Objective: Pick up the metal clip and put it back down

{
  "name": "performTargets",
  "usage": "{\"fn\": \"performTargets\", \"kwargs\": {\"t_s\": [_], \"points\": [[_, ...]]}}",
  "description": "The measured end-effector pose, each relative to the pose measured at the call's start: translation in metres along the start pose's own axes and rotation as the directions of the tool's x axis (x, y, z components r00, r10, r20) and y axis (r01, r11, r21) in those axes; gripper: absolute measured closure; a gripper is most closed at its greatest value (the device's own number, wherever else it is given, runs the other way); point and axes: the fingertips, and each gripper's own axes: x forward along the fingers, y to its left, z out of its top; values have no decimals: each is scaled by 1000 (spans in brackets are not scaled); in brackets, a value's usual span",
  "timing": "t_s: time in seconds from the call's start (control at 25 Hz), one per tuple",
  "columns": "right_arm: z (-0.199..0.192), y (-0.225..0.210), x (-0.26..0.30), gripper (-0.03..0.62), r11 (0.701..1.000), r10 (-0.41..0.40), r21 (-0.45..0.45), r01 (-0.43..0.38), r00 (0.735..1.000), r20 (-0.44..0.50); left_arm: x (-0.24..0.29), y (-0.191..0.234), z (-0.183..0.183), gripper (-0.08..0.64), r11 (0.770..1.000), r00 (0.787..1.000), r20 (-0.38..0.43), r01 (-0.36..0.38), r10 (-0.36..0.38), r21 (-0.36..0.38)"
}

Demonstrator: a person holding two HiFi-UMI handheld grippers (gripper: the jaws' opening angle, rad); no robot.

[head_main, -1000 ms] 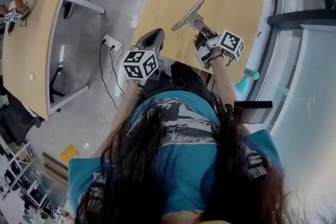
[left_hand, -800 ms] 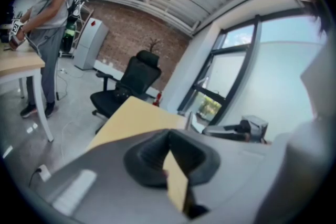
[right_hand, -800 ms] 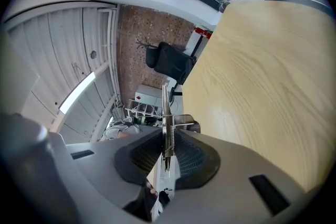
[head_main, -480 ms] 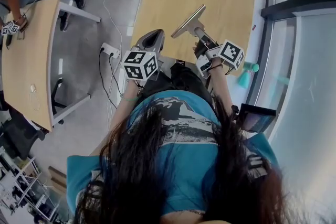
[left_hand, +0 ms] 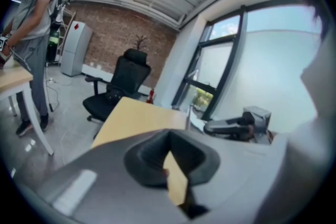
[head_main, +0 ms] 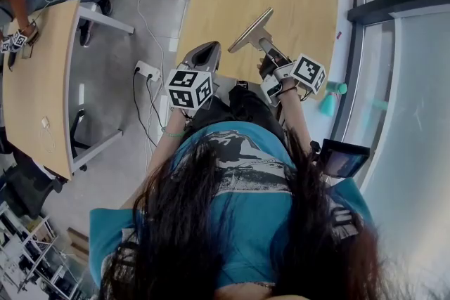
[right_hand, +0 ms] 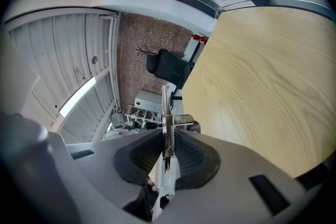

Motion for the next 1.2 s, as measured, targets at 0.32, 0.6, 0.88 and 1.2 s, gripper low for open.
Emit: {"fn": "performTargets", "kwargs": {"t_s": [0.32, 0.6, 0.88, 1.2], "points": [[1, -3, 1, 515, 1000, -6, -2, 6, 1000, 2, -1, 7, 1, 558, 999, 999, 18, -32, 32, -15], [10, -12, 9, 515, 1000, -26, 2, 26, 1000, -11, 0, 7, 1, 558, 999, 999, 22, -43, 43, -20], [54, -67, 65, 515, 990, -135, 20, 138, 987, -88, 23, 16, 8, 558, 996, 997, 17, -73, 74, -43], [75, -109, 121, 515, 966, -257, -20, 258, 952, -168, 25, 35, 8, 558, 989, 993, 7, -117, 118, -92]]}}
